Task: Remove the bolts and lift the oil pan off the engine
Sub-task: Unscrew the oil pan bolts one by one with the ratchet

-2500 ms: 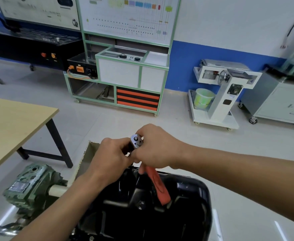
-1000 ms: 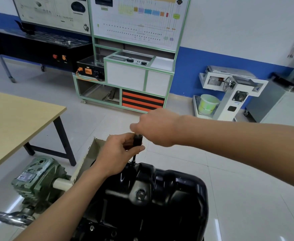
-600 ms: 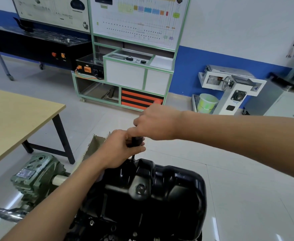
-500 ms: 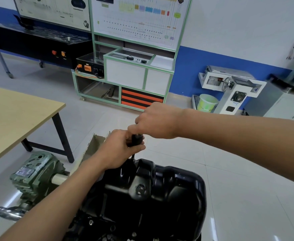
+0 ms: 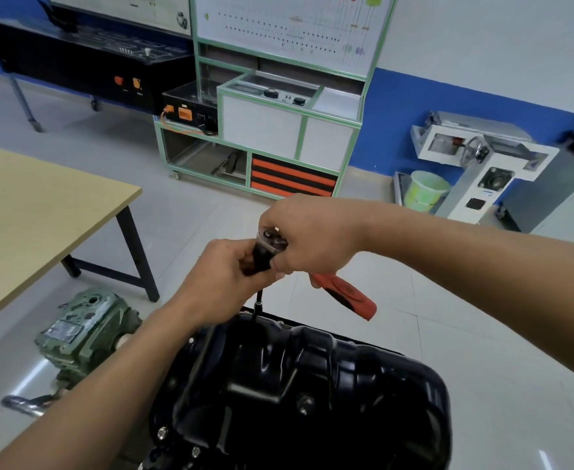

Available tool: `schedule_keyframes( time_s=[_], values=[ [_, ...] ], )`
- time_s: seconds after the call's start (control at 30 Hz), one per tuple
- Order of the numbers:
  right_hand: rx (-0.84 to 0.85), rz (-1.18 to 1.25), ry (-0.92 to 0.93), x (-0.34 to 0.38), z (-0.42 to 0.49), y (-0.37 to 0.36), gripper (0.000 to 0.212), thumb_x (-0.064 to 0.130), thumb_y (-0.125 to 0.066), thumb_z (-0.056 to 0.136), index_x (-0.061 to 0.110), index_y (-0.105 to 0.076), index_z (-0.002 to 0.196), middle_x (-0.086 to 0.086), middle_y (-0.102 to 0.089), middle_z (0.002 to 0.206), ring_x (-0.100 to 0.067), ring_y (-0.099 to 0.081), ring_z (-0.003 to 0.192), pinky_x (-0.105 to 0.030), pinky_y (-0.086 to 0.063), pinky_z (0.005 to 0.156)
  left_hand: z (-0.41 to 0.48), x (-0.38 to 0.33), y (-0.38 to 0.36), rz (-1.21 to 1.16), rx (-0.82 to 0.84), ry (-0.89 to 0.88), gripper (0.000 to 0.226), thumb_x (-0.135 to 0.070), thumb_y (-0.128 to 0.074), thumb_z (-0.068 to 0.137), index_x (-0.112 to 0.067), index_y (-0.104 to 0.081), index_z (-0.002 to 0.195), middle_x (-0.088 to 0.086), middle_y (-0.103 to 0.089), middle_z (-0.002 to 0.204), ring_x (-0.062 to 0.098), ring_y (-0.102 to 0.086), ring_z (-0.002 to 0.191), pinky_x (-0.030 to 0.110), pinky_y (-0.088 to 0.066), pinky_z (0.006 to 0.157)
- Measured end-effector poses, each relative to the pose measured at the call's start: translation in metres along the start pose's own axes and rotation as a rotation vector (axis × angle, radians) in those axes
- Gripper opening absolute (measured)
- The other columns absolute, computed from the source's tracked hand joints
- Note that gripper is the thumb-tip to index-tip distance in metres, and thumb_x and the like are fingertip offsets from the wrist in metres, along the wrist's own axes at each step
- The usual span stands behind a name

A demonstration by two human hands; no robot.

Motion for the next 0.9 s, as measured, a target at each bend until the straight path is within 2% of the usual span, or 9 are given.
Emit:
schedule_keyframes(
  time_s=[0.1, 0.2, 0.37, 0.5, 0.57, 0.67, 0.73, 0.8, 0.9],
  values=[
    [-0.019, 0.019, -0.001, -0.002, 0.005, -0.005, 0.022, 0.021, -0.065, 0.089, 0.003, -0.065, 0.102, -0.013, -0.071, 0.088, -0.009, -0.067, 0.063, -0.035, -0.053, 0.057, 0.002, 0.008, 0.000, 0.038, 0.000, -0.002, 0.016, -0.025, -0.083, 0.085, -0.011, -0.074, 0.084, 0.012, -0.070, 0.072, 0.025, -0.058, 0.063, 0.050, -0.053, 0.069],
    [-0.013, 0.059, -0.003, -0.003, 0.007, -0.009, 0.024, 0.021, -0.064, 0.089, 0.001, -0.065, 0.103, -0.015, -0.070, 0.090, -0.021, -0.068, 0.066, -0.038, -0.054, 0.058, 0.000, 0.010, 0.000, 0.063, 0.002, -0.015, 0.022, -0.031, -0.082, 0.084, -0.010, -0.074, 0.085, 0.015, -0.070, 0.074, 0.040, -0.061, 0.069, 0.054, -0.053, 0.069],
    [-0.069, 0.070, 0.030, 0.004, 0.010, 0.000, 0.025, 0.020, -0.064, 0.088, -0.001, -0.067, 0.101, -0.018, -0.070, 0.090, -0.028, -0.063, 0.065, -0.036, -0.047, 0.054, 0.000, 0.003, 0.014, 0.079, -0.033, -0.055, 0.010, -0.019, -0.082, 0.084, -0.020, -0.073, 0.079, -0.004, -0.071, 0.067, 0.010, -0.058, 0.057, 0.025, -0.049, 0.058],
    [-0.056, 0.103, 0.000, 0.010, 0.014, -0.004, 0.028, 0.018, -0.064, 0.088, -0.004, -0.067, 0.104, -0.020, -0.066, 0.088, -0.020, -0.048, 0.065, -0.031, -0.037, 0.053, -0.001, 0.002, 0.015, 0.050, 0.004, -0.052, 0.010, -0.017, -0.081, 0.084, -0.020, -0.073, 0.078, -0.008, -0.070, 0.064, 0.008, -0.058, 0.055, 0.024, -0.048, 0.057],
    [-0.041, 0.150, -0.033, 0.010, 0.014, -0.008, 0.027, 0.015, -0.063, 0.087, -0.006, -0.067, 0.103, -0.020, -0.065, 0.083, -0.021, -0.049, 0.061, -0.029, -0.036, 0.051, -0.004, 0.000, 0.013, 0.044, 0.020, -0.073, 0.028, -0.010, -0.080, 0.085, -0.032, -0.069, 0.072, -0.018, -0.060, 0.055, -0.001, -0.049, 0.050, 0.008, -0.038, 0.054],
    [-0.058, 0.302, -0.092, 0.010, 0.013, -0.014, 0.027, 0.007, -0.059, 0.085, -0.014, -0.064, 0.100, -0.026, -0.070, 0.089, -0.033, -0.064, 0.062, -0.031, -0.040, 0.051, -0.006, -0.002, 0.013, 0.051, 0.012, -0.086, 0.051, -0.002, -0.079, 0.084, -0.048, -0.068, 0.066, -0.022, -0.058, 0.054, -0.003, -0.048, 0.049, 0.005, -0.035, 0.054],
    [-0.070, 0.444, -0.140, 0.013, 0.011, -0.021, 0.023, 0.002, -0.056, 0.084, -0.018, -0.062, 0.093, -0.027, -0.069, 0.084, -0.036, -0.064, 0.062, -0.038, -0.052, 0.056, -0.009, -0.004, 0.013, 0.080, -0.055, -0.091, 0.062, 0.005, -0.076, 0.078, -0.052, -0.062, 0.060, -0.024, -0.054, 0.049, -0.004, -0.044, 0.046, 0.005, -0.031, 0.049],
    [-0.047, 0.544, -0.198, 0.015, 0.008, -0.029, 0.015, 0.000, -0.055, 0.085, -0.012, -0.063, 0.080, -0.025, -0.071, 0.081, -0.034, -0.069, 0.064, -0.045, -0.061, 0.061, -0.013, -0.006, 0.011, 0.122, -0.087, -0.079, 0.055, 0.000, -0.069, 0.071, -0.052, -0.059, 0.055, -0.022, -0.052, 0.047, -0.001, -0.039, 0.043, 0.007, -0.026, 0.046],
    [-0.026, 0.325, -0.149, 0.023, 0.005, -0.028, 0.021, 0.000, -0.056, 0.087, 0.005, -0.055, 0.067, -0.010, -0.063, 0.069, -0.025, -0.062, 0.057, -0.028, -0.048, 0.045, -0.020, -0.010, 0.010, 0.136, -0.098, -0.087, 0.048, -0.003, -0.070, 0.072, -0.045, -0.057, 0.054, -0.022, -0.052, 0.048, 0.002, -0.038, 0.044, 0.008, -0.026, 0.048]
  ],
)
Point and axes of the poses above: each hand's wrist, its own z-axis towards the middle knuckle, its own y-axis out of the back of the hand, x = y × z, the point moved 8 cm from there along z, towards the middle knuckle
